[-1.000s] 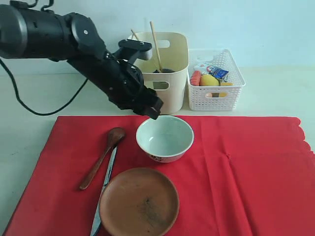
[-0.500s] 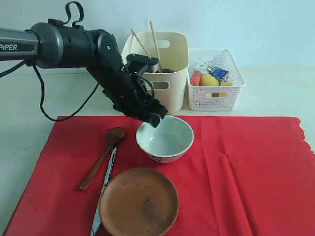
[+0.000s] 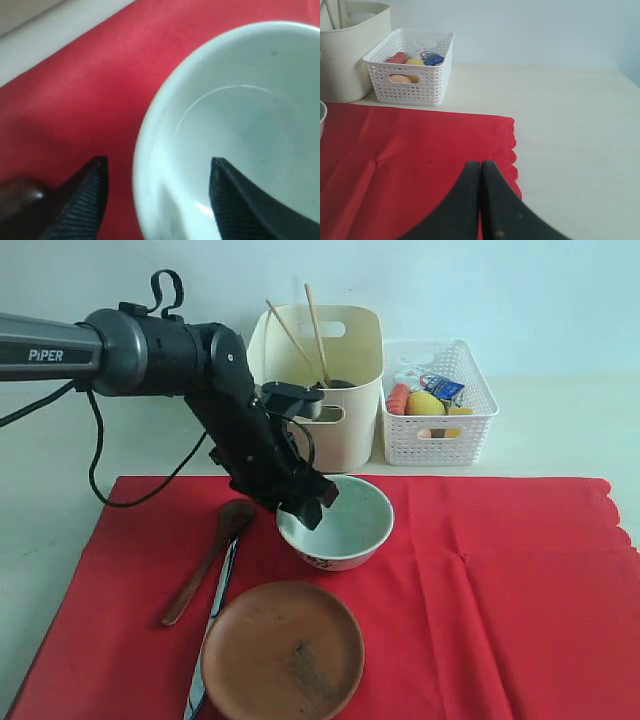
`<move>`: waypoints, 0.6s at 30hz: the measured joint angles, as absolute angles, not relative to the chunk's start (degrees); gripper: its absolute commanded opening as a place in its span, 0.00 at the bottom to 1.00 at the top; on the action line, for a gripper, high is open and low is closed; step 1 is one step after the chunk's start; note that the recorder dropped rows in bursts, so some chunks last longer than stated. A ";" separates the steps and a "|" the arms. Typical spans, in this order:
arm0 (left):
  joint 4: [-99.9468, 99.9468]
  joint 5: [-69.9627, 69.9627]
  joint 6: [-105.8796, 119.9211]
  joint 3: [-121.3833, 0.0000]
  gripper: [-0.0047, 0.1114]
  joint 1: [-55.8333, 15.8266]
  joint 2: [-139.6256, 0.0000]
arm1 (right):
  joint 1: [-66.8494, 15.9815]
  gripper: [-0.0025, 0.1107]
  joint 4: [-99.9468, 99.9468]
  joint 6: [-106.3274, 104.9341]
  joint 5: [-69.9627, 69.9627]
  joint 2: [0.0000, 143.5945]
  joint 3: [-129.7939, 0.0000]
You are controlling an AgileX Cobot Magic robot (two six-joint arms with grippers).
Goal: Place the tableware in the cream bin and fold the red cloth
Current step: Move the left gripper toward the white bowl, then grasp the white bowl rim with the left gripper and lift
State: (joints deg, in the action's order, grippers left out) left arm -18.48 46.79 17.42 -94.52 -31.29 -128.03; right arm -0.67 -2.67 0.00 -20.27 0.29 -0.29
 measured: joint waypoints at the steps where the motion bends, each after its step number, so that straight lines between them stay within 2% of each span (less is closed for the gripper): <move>1: -18.48 47.05 17.54 -94.52 0.52 -31.29 -128.25 | -0.67 0.02 -2.67 0.00 -20.27 0.29 -0.29; 4: -18.87 47.54 18.83 -94.52 0.37 -31.29 -128.25 | -0.67 0.02 -2.67 0.00 -20.27 0.29 -0.29; 8: -19.28 47.56 20.08 -94.52 0.05 -31.29 -128.25 | -0.67 0.02 -2.67 0.00 -20.27 0.29 -0.29; 18: -20.93 47.52 20.53 -94.86 0.04 -31.29 -127.32 | -0.67 0.02 -2.67 0.00 -20.27 0.29 -0.29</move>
